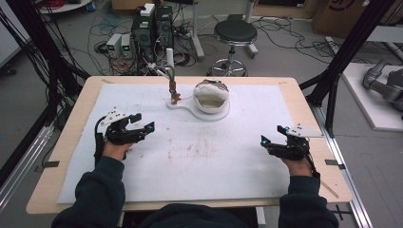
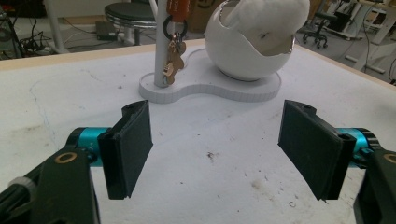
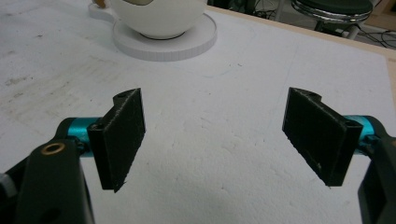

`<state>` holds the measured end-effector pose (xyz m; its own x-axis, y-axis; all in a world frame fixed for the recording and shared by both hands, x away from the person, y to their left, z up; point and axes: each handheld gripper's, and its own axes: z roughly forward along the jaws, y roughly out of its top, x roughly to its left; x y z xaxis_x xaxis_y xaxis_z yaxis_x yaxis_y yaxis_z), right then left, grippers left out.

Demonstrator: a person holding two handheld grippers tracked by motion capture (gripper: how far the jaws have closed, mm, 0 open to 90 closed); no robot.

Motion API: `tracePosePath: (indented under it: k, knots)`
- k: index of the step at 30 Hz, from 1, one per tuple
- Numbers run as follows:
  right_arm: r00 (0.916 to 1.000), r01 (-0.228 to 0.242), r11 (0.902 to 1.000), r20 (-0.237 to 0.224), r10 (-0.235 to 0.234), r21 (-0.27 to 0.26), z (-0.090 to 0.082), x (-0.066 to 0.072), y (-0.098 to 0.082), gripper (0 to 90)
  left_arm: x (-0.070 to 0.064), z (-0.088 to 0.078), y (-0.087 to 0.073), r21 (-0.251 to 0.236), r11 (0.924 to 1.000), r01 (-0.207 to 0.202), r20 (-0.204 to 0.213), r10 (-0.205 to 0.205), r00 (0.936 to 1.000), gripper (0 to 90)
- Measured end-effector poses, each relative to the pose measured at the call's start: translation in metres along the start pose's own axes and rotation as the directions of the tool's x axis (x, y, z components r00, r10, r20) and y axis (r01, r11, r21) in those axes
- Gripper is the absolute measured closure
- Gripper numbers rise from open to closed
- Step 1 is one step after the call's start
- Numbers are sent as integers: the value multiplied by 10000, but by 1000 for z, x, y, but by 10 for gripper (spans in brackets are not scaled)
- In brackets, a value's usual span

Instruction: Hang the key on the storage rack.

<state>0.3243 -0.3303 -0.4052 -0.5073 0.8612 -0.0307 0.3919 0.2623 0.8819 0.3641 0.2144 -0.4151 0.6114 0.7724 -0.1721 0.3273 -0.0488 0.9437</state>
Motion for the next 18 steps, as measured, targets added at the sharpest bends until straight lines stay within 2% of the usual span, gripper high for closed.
tracePosePath:
  k: [6,12,18]
  knots:
    - [9999,-129,9999,-93,129,9,4,1,-1,217,-2,-2,0,18,10000,-92,91,92,9999,256]
    - [9997,-160,9999,169,160,-15,1,-1,-3,217,-2,-1,0,-40,10000,-64,156,64,9999,259]
    - [9997,-122,9997,220,117,192,5,-5,-6,217,-2,-1,-1,7,10000,-36,129,36,9999,259]
